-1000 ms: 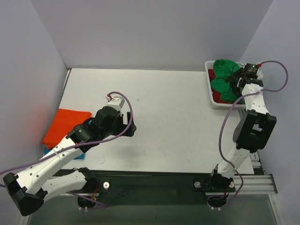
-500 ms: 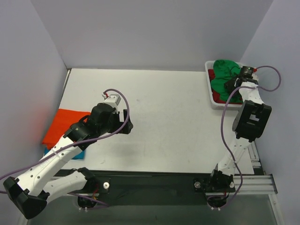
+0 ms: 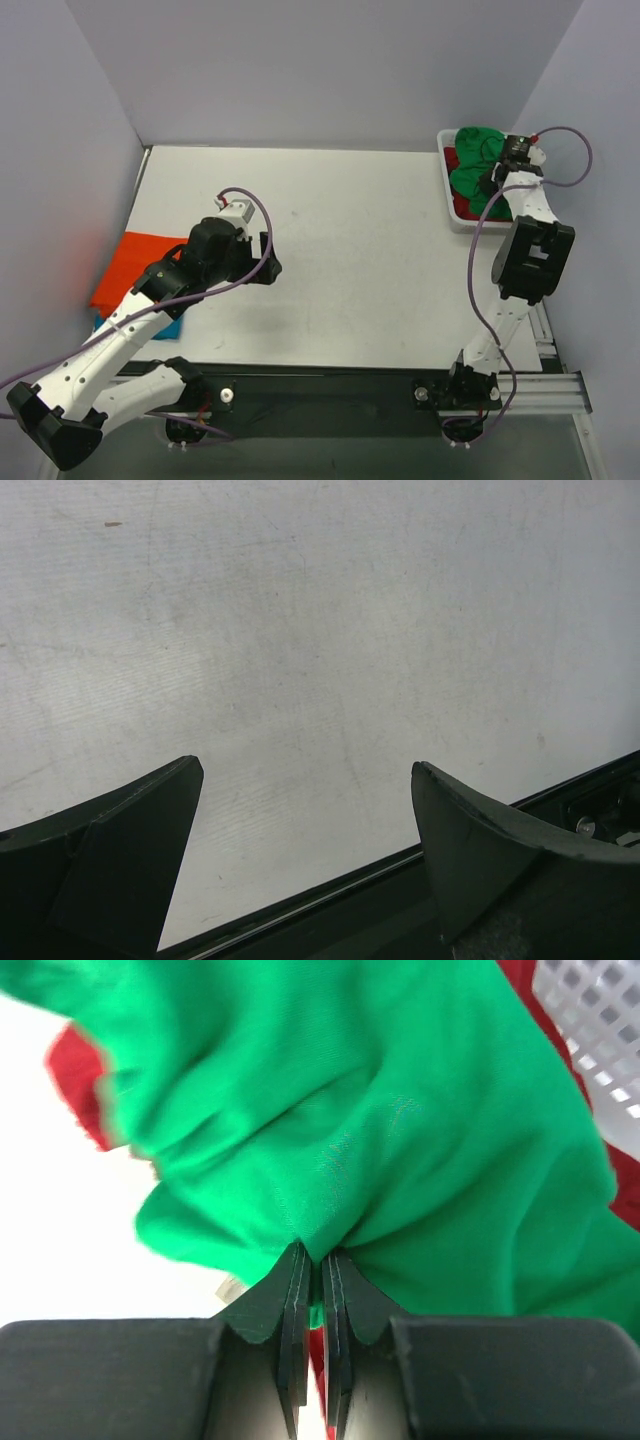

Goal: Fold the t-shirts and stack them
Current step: Grab crumpled tshirt from bin with the right arm, then move the tshirt to the center of the board

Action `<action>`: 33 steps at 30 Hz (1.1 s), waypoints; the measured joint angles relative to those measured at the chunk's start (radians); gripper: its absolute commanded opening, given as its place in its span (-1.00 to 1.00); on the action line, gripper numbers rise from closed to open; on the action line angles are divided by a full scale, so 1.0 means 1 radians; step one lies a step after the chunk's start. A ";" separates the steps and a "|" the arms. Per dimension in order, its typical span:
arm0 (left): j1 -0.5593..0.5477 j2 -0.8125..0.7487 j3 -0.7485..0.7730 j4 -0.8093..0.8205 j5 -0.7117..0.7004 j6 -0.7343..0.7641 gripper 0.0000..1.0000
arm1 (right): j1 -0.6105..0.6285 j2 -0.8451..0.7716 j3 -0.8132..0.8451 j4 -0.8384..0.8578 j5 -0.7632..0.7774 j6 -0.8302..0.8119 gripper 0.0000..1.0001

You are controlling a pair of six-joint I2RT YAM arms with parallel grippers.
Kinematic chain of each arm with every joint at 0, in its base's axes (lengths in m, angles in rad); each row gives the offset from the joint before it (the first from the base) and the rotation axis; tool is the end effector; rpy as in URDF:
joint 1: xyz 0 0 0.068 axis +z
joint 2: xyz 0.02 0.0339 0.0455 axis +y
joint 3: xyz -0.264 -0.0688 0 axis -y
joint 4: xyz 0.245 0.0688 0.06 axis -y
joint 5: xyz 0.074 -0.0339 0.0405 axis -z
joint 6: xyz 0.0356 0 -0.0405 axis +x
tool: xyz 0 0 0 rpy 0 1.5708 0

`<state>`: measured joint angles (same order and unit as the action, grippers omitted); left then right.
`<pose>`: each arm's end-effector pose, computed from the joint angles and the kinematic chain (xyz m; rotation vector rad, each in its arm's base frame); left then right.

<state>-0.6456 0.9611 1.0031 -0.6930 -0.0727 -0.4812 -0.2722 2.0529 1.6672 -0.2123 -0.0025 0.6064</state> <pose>0.1599 -0.1172 0.3338 0.1459 2.2691 -0.5315 0.4648 -0.1296 0.2491 0.9239 1.9694 0.1940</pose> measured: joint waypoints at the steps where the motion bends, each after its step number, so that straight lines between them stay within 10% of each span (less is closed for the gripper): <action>1: 0.000 0.000 0.000 0.000 0.002 0.000 0.95 | 0.010 -0.018 -0.003 -0.002 0.016 -0.011 -1.00; 21: 0.021 -0.012 0.004 0.003 0.018 0.006 0.95 | 0.224 -0.584 0.014 -0.053 0.171 -0.154 -1.00; 33: 0.041 -0.018 0.003 0.015 0.026 -0.014 0.95 | 0.657 -0.866 0.059 -0.078 0.127 -0.196 -0.98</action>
<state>-0.6048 0.9428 1.0065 -0.6781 -0.0467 -0.4950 0.3847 1.1866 1.7260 -0.2901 0.1242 0.4099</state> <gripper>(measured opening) 0.974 0.068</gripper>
